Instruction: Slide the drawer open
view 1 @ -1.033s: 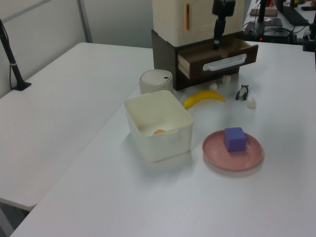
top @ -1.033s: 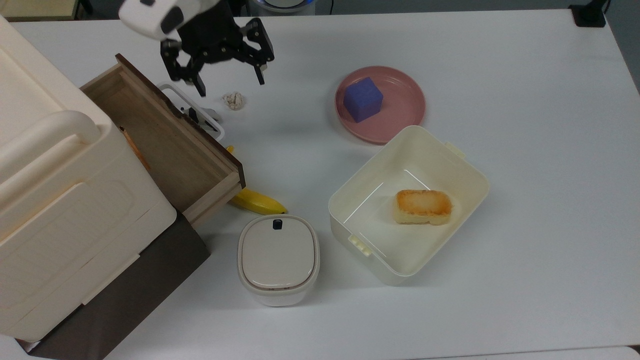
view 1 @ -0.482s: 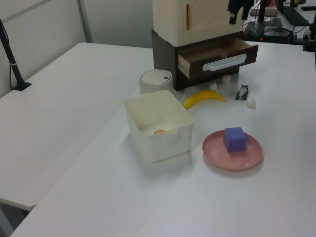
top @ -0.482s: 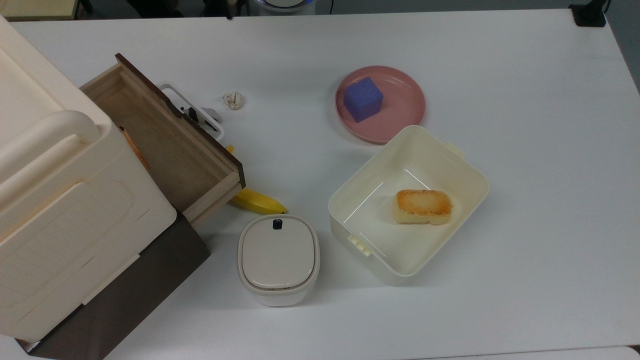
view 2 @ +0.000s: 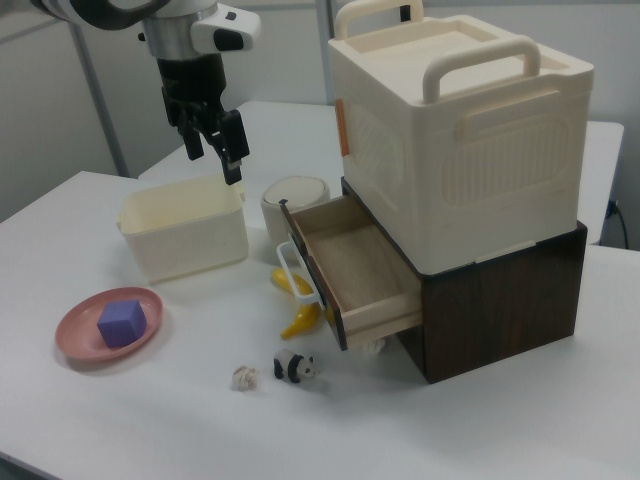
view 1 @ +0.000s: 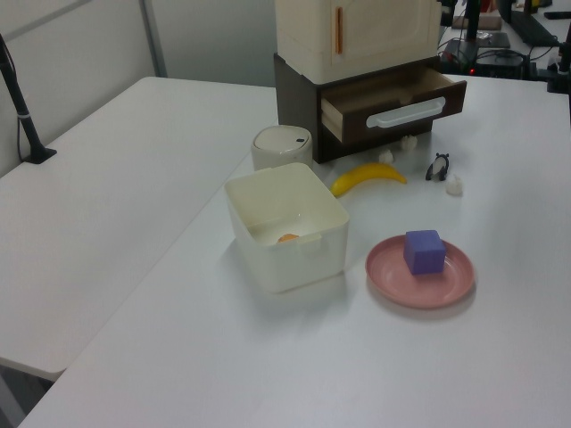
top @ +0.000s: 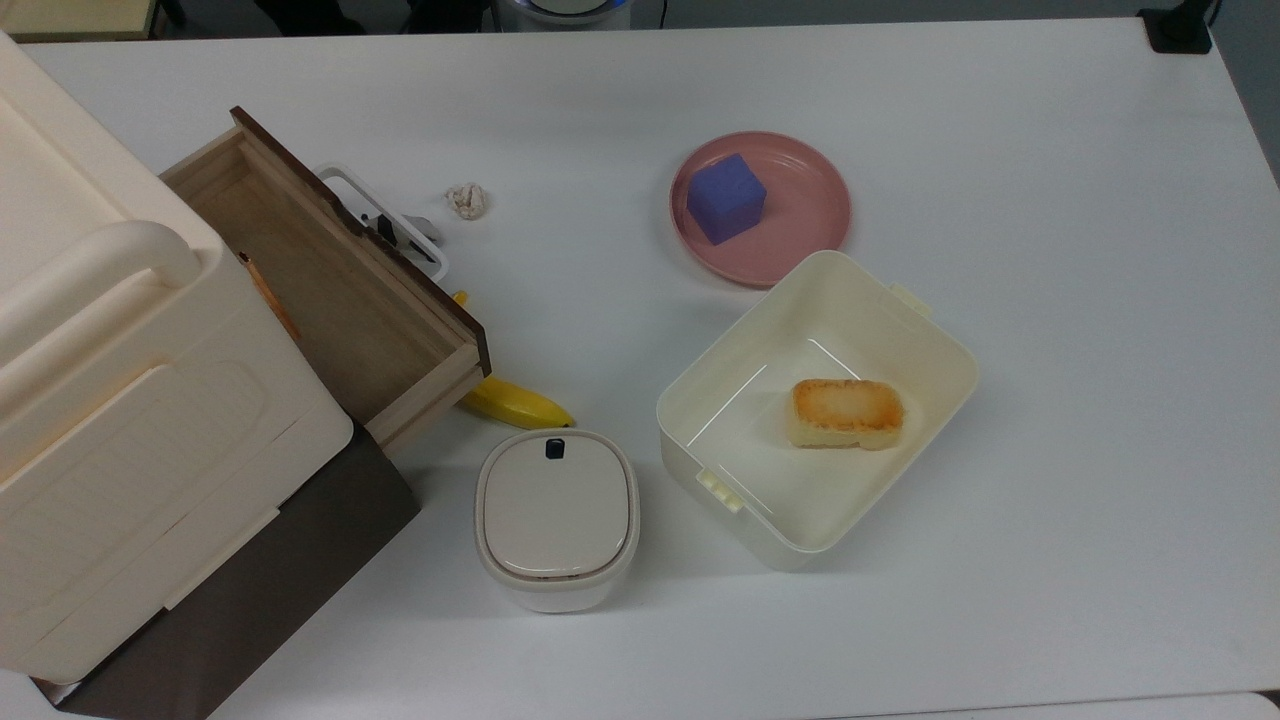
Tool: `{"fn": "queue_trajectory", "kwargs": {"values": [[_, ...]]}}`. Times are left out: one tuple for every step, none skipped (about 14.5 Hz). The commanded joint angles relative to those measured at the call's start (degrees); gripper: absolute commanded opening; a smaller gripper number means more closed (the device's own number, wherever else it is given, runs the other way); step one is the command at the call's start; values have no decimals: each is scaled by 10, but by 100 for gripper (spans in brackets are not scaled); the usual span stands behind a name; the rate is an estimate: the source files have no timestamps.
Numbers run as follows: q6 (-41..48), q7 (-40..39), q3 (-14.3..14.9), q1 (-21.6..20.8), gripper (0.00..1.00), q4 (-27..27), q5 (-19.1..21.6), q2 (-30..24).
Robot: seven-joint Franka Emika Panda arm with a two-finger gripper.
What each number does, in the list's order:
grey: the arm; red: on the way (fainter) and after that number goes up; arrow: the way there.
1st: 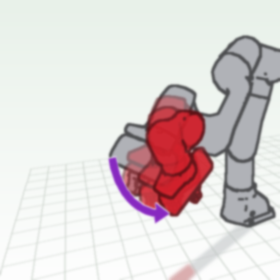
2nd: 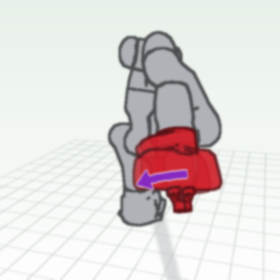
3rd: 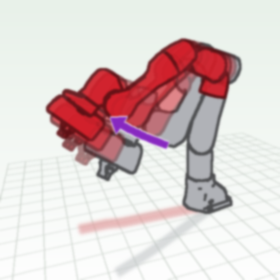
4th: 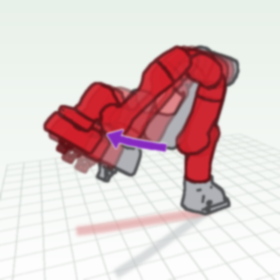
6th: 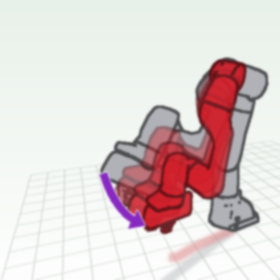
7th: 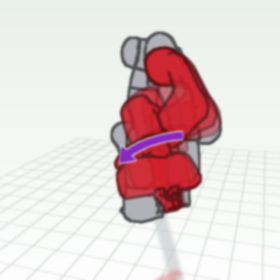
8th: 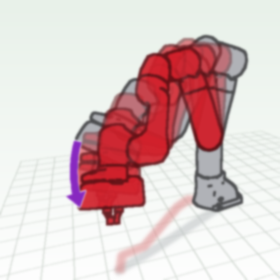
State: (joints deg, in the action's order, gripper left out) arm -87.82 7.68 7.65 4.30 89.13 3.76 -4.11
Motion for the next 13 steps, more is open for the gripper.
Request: {"fn": "queue_trajectory", "kwargs": {"values": [[-46, -54, 4, -15, 100, 15, -11, -3], [-52, -67, 2, -16, 100, 15, -11, 3], [-53, -89, -5, -17, 100, 15, -11, 8], [-53, -107, -13, -15, 100, 16, -12, 9], [-51, -112, -15, -13, 100, 17, -12, 8], [-50, -109, -14, -12, 100, 19, -12, 7], [-50, -114, -15, -11, 100, 19, -12, 7], [-50, -115, -15, -10, 100, 20, -11, 8], [-51, -114, -15, -9, 100, 20, -9, 8], [-49, -111, -15, -9, 100, 19, -9, 7], [-46, -107, -15, -9, 100, 19, -8, 6], [-40, -106, -15, -9, 100, 19, -8, 5], [-40, -106, -15, -9, 100, 19, -7, 6]]}}
